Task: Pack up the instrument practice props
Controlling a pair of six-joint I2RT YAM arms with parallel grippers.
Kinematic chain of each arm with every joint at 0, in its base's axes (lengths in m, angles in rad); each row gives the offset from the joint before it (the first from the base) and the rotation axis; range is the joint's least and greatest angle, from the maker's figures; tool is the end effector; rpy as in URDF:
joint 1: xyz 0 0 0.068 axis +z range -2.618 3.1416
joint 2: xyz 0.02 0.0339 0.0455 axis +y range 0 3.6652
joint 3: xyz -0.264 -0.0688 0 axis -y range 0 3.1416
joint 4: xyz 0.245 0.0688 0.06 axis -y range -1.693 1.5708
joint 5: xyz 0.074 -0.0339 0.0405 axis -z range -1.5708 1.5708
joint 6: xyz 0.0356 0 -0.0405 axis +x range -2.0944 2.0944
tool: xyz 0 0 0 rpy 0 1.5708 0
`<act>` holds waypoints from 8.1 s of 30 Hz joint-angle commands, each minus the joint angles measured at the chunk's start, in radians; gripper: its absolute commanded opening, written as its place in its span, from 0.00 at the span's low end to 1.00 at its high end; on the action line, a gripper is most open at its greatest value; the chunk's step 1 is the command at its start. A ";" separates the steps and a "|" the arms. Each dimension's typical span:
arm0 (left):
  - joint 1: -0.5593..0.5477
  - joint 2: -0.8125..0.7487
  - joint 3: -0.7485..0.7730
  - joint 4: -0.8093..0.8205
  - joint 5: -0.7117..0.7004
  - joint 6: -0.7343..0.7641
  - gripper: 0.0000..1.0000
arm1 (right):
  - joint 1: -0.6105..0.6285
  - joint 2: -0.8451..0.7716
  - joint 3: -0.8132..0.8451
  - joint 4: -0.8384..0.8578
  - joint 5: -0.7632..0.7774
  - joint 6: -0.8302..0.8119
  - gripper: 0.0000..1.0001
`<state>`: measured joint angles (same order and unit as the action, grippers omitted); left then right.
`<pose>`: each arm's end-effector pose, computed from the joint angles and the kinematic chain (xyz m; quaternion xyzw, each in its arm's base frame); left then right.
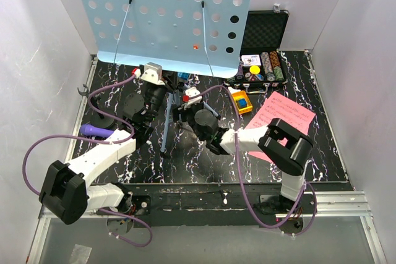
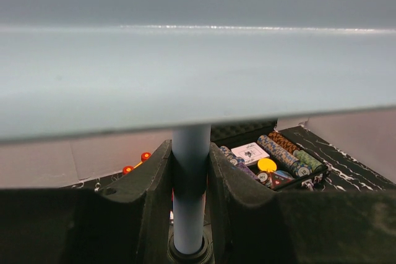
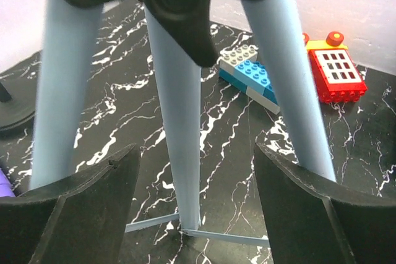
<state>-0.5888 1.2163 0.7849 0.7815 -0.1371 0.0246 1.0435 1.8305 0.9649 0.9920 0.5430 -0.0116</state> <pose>0.2344 -0.1507 0.3506 0.1191 0.5621 -0.1899 0.7961 0.2151 0.3329 0.2341 -0.1467 0.6515 0.2024 0.7162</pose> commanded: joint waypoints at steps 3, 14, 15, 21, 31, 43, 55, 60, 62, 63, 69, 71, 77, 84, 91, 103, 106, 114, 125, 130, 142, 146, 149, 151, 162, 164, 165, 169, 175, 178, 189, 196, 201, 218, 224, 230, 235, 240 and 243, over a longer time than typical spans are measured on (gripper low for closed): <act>-0.009 -0.023 -0.021 -0.079 0.022 -0.006 0.00 | -0.016 0.049 0.098 0.051 0.008 -0.002 0.71; -0.009 -0.024 -0.027 -0.079 0.024 -0.015 0.00 | -0.022 0.092 0.138 0.042 -0.006 0.033 0.24; -0.009 -0.026 -0.027 -0.077 0.019 -0.015 0.00 | -0.022 0.081 0.132 0.040 -0.012 0.035 0.20; -0.011 -0.032 0.008 -0.135 0.001 -0.005 0.00 | -0.020 -0.035 0.121 -0.140 -0.023 0.070 0.01; -0.009 -0.037 0.154 -0.314 -0.045 -0.011 0.00 | -0.019 -0.273 0.153 -0.509 -0.124 0.078 0.01; -0.008 -0.055 0.298 -0.508 -0.062 -0.055 0.00 | 0.000 -0.424 0.284 -0.990 -0.314 0.202 0.01; -0.009 -0.098 0.307 -0.754 -0.047 -0.150 0.00 | 0.026 -0.508 0.373 -1.369 -0.535 0.361 0.01; -0.011 -0.089 0.263 -0.864 -0.068 -0.176 0.00 | 0.026 -0.539 0.309 -1.417 -0.638 0.450 0.01; -0.009 -0.087 0.216 -0.870 -0.073 -0.196 0.00 | 0.026 -0.560 0.261 -1.402 -0.658 0.475 0.01; -0.009 -0.090 0.189 -0.864 -0.071 -0.206 0.00 | 0.026 -0.571 0.233 -1.389 -0.664 0.490 0.01; -0.009 -0.074 0.070 -0.827 -0.075 -0.255 0.00 | 0.026 -0.593 0.176 -1.399 -0.683 0.532 0.01; -0.009 -0.061 0.053 -0.823 -0.076 -0.261 0.00 | 0.026 -0.597 0.163 -1.386 -0.687 0.550 0.01; -0.009 -0.020 0.019 -0.817 -0.081 -0.284 0.00 | 0.026 -0.590 0.147 -1.379 -0.712 0.582 0.01; -0.009 -0.009 0.063 -0.835 -0.122 -0.278 0.00 | 0.026 -0.609 0.187 -1.391 -0.716 0.607 0.01; -0.009 -0.003 0.263 -0.889 -0.150 -0.204 0.00 | 0.026 -0.619 0.285 -1.402 -0.667 0.591 0.01; -0.011 -0.055 0.268 -0.802 -0.157 -0.193 0.00 | 0.027 -0.616 0.233 -1.313 -0.588 0.569 0.01; -0.011 -0.084 0.232 -0.723 -0.144 -0.193 0.00 | 0.027 -0.597 0.192 -1.271 -0.574 0.561 0.01; -0.017 -0.095 0.116 -0.642 -0.113 -0.152 0.00 | 0.026 -0.510 0.141 -1.202 -0.548 0.536 0.01; -0.019 -0.101 -0.082 -0.444 -0.099 -0.106 0.00 | 0.006 -0.427 0.026 -1.080 -0.523 0.532 0.01; -0.023 -0.110 -0.139 -0.357 -0.091 -0.132 0.00 | -0.037 -0.428 -0.066 -0.876 -0.535 0.565 0.01; -0.071 -0.077 0.033 -0.360 -0.064 -0.055 0.00 | -0.066 -0.246 0.020 -0.688 -0.632 0.582 0.01; -0.098 -0.077 0.057 -0.361 -0.073 -0.029 0.00 | -0.059 -0.223 0.028 -0.624 -0.627 0.590 0.01; -0.114 -0.074 0.073 -0.360 -0.084 0.006 0.00 | -0.053 -0.226 0.023 -0.586 -0.603 0.596 0.01; -0.114 -0.070 0.080 -0.361 -0.088 0.014 0.00 | -0.051 -0.232 0.028 -0.589 -0.595 0.599 0.01; -0.120 -0.049 0.054 -0.346 -0.096 -0.011 0.00 | -0.051 -0.277 0.043 -0.667 -0.580 0.590 0.01; -0.123 -0.050 0.044 -0.349 -0.105 -0.011 0.00 | -0.048 -0.277 0.040 -0.678 -0.580 0.593 0.01; -0.121 -0.054 0.037 -0.355 -0.111 -0.014 0.00 | -0.049 -0.277 0.037 -0.687 -0.580 0.596 0.01; -0.123 -0.066 0.011 -0.413 -0.157 -0.017 0.00 | -0.048 -0.283 0.012 -0.708 -0.588 0.622 0.01; -0.123 -0.081 -0.044 -0.573 -0.257 -0.149 0.07 | -0.040 -0.289 -0.034 -0.785 -0.611 0.645 0.01; -0.123 -0.093 -0.073 -0.626 -0.265 -0.218 0.26 | -0.040 -0.303 -0.054 -0.837 -0.612 0.638 0.01; -0.123 -0.097 -0.095 -0.679 -0.289 -0.336 0.63 | -0.040 -0.349 -0.005 -1.042 -0.603 0.602 0.79; -0.121 -0.072 -0.091 -0.768 -0.315 -0.449 0.68 | -0.040 -0.396 0.104 -1.306 -0.398 0.553 0.86; -0.121 -0.070 -0.108 -0.775 -0.323 -0.521 0.71 | -0.048 -0.448 0.146 -1.440 -0.264 0.500 0.87; -0.114 -0.025 -0.131 -0.846 -0.285 -0.765 0.77 | -0.122 -0.458 0.124 -1.440 -0.989 0.357 0.84; -0.109 0.035 -0.145 -0.811 -0.295 -0.778 0.75 | -0.120 -0.424 0.100 -1.469 -0.982 0.338 0.73; -0.103 0.095 -0.164 -0.788 -0.306 -0.781 0.71 | -0.119 -0.393 0.078 -1.461 -1.000 0.329 0.32; -0.100 0.152 -0.173 -0.739 -0.302 -0.773 0.68 | -0.106 -0.353 0.032 -1.437 -1.009 0.338 0.32; -0.094 0.216 -0.179 -0.693 -0.288 -0.767 0.64 | -0.106 -0.349 0.011 -1.403 -1.002 0.363 0.43; -0.092 0.246 -0.182 -0.671 -0.282 -0.767 0.60 | -0.103 -0.314 0.015 -1.403 -0.999 0.360 0.35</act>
<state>-0.6891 1.4357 0.6159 0.0799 -0.4145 -0.7483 0.9318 1.4780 0.9981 -0.3931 -0.4713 0.3660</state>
